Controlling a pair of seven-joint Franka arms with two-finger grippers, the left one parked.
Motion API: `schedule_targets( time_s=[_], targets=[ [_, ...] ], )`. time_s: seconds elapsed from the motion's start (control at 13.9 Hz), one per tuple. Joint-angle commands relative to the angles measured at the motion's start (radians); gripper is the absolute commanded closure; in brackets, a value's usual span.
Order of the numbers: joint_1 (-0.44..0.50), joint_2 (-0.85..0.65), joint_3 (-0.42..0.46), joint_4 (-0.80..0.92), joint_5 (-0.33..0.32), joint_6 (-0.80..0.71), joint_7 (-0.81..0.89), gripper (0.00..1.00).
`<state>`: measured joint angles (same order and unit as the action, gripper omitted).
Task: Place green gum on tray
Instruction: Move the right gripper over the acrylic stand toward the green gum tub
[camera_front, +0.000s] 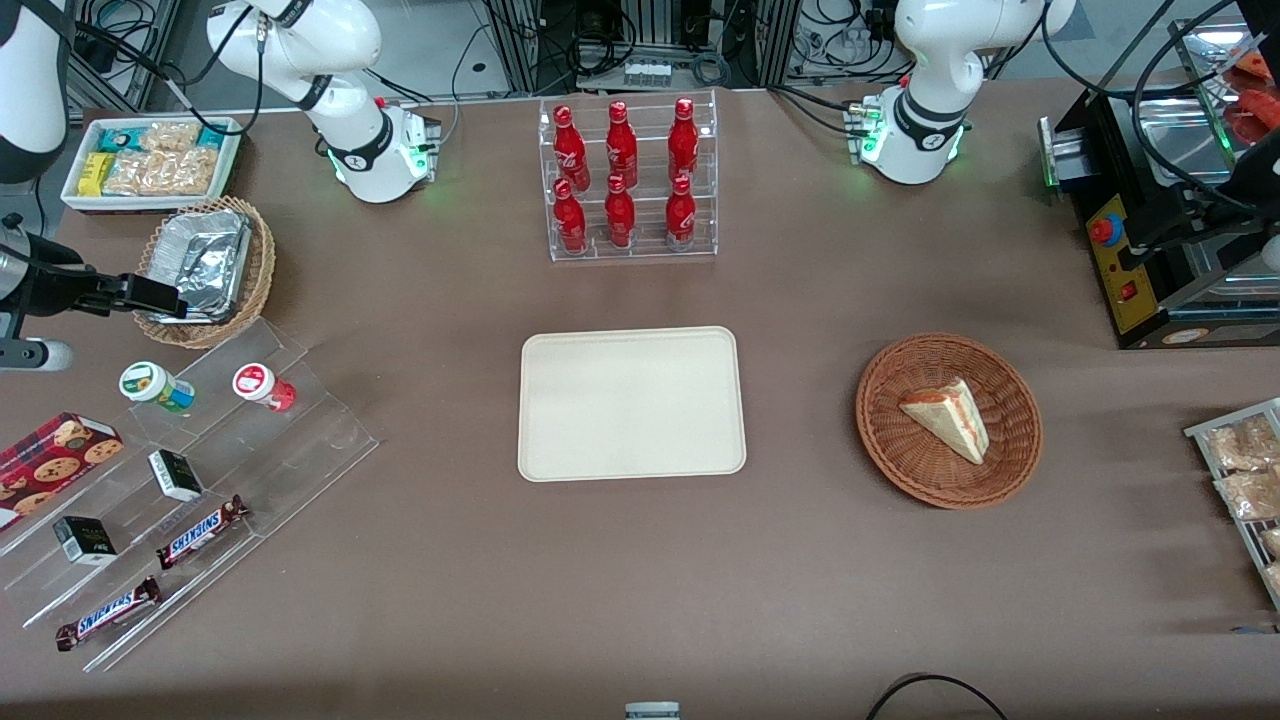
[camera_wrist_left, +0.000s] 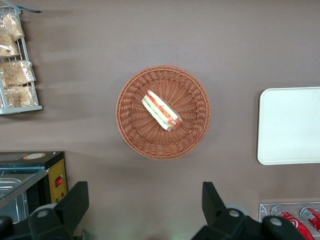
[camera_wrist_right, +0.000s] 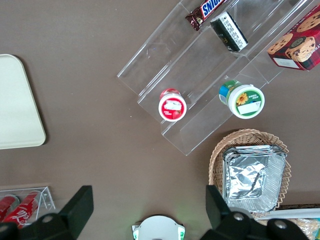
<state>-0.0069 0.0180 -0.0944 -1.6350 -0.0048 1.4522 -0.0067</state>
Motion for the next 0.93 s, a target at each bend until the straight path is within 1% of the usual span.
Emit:
schedule_targets(
  time_s=[0.0, 0.22, 0.43, 0.72, 0.86],
  targets=[
    [0.002, 0.034, -0.002, 0.041, 0.002, -0.021, 0.014, 0.00],
    [0.001, 0.054, -0.002, 0.029, -0.021, -0.015, 0.002, 0.00],
    [-0.005, 0.057, -0.002, -0.006, -0.021, 0.069, -0.022, 0.00],
    [-0.016, 0.046, -0.028, -0.104, -0.021, 0.190, -0.260, 0.00],
    [-0.048, 0.048, -0.031, -0.126, -0.021, 0.240, -0.397, 0.00]
  ],
)
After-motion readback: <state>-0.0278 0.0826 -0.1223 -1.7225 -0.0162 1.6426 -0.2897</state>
